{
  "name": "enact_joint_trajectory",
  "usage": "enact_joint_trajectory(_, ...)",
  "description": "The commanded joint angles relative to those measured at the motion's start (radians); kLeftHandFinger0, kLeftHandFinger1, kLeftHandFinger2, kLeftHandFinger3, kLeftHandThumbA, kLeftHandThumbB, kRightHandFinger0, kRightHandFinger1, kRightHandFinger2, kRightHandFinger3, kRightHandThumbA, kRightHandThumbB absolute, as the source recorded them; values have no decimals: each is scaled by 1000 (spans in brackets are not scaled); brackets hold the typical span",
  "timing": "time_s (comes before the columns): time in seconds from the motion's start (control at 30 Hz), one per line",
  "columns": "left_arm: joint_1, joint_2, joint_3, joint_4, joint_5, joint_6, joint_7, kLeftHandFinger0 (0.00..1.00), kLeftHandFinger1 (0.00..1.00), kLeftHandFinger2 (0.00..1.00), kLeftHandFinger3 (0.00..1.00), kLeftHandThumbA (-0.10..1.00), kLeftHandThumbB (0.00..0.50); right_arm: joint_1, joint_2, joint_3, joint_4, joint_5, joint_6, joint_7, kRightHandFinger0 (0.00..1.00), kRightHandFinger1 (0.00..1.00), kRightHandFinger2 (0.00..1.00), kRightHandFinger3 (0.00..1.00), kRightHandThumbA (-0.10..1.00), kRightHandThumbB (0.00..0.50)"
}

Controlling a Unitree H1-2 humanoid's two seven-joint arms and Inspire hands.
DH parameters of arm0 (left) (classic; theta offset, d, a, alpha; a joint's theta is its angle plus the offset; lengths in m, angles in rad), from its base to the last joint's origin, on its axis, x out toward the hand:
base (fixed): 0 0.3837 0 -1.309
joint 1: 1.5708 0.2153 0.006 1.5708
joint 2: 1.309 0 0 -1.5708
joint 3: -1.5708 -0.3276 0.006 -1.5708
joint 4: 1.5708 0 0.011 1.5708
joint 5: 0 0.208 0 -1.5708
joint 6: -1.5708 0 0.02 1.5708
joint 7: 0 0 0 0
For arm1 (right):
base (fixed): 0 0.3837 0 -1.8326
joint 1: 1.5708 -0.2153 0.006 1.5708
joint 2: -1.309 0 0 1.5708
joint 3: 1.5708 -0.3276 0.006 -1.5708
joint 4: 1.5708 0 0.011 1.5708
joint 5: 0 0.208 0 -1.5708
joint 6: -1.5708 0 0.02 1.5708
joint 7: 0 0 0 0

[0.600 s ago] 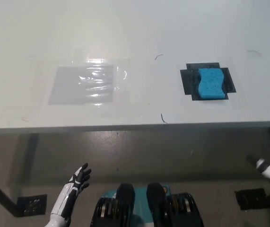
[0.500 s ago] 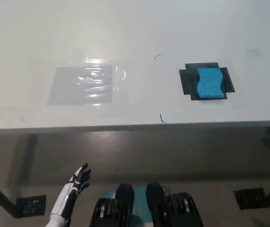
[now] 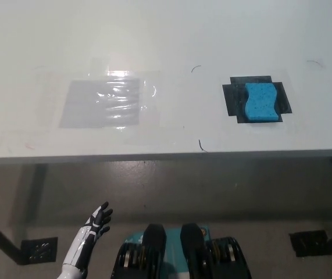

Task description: A soft sponge is kept on the balc marked spot on the table infront of the robot and it uses its right hand fist to press down on it and drrags it across the table in a back and forth manner twice to clean it

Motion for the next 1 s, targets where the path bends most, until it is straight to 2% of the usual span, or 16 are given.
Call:
enact_joint_trajectory(0.0, -15, 18, -3, -33, 16, -87, -8, 1000, 1000, 1000, 1000, 1000, 48, -395, 21, -11, 333, 33, 121, -57, 0, 0, 0, 0, 1000, 190)
enact_joint_trajectory(0.17, -16, 16, -7, -34, 27, -87, -3, 1000, 1000, 1000, 1000, 1000, 45, -512, 40, 40, 595, -75, 40, -62, 0, 0, 0, 0, 1000, 153)
enact_joint_trajectory(0.23, -16, 16, -9, -34, 33, -89, 0, 1000, 1000, 1000, 1000, 1000, 55, -556, 52, 60, 747, -94, -4, -55, 0, 0, 0, 0, 1000, 168)
enact_joint_trajectory(0.3, -6, 13, -11, -41, 29, -91, -4, 1000, 1000, 1000, 1000, 1000, 60, -595, 64, 82, 935, -120, -69, -53, 0, 0, 0, 0, 1000, 157)
enact_joint_trajectory(0.4, -4, 14, -14, -48, 42, -91, 2, 1000, 1000, 1000, 1000, 1000, 88, -624, 78, 84, 1075, -117, -85, -67, 0, 0, 0, 0, 1000, 154)
enact_joint_trajectory(0.47, -4, 18, -13, -53, 48, -90, 4, 1000, 1000, 1000, 1000, 1000, 88, -636, 96, 67, 1203, -91, -113, -73, 0, 0, 1, 0, 1000, 156)
enact_joint_trajectory(0.57, -6, 15, -9, -59, 33, -76, -4, 1000, 1000, 1000, 1000, 1000, 54, -627, 105, 56, 1313, -74, -142, -60, 0, 0, 111, 59, 1000, 147)
enact_joint_trajectory(0.63, -9, 12, -9, -60, 24, -70, -11, 1000, 1000, 1000, 1000, 1000, 56, -612, 110, 62, 1368, -82, -148, -68, 0, 0, 179, 132, 1000, 139)
enact_joint_trajectory(0.7, -9, 10, -11, -59, 28, -74, -8, 1000, 1000, 1000, 1000, 1000, 58, -584, 115, 75, 1421, -93, -186, -53, 0, 0, 184, 127, 1000, 110)
enact_joint_trajectory(0.73, -10, 9, -13, -55, 33, -81, -7, 1000, 1000, 1000, 1000, 1000, 63, -575, 117, 82, 1440, -101, -192, -60, 0, 0, 190, 131, 1000, 120)
enact_joint_trajectory(0.8, -6, 10, -16, -49, 39, -92, -5, 1000, 1000, 1000, 1000, 1000, 66, -555, 124, 93, 1484, -113, -187, -79, 0, 0, 142, 87, 1000, 132)
enact_joint_trajectory(0.83, -3, 11, -17, -50, 43, -91, -4, 1000, 1000, 1000, 1000, 1000, 82, -537, 135, 86, 1524, -108, -168, -118, 0, 0, 63, 11, 1000, 141)
enact_joint_trajectory(0.87, -4, 12, -17, -49, 42, -93, -5, 1000, 1000, 1000, 1000, 1000, 83, -529, 138, 94, 1545, -118, -178, -128, 0, 0, 13, 2, 1000, 134)
enact_joint_trajectory(0.97, -11, 14, -17, -46, 28, -93, -15, 1000, 1000, 1000, 1000, 1000, 61, -470, 158, 60, 1593, -80, -191, -99, 0, 0, 5, 18, 1000, 76)
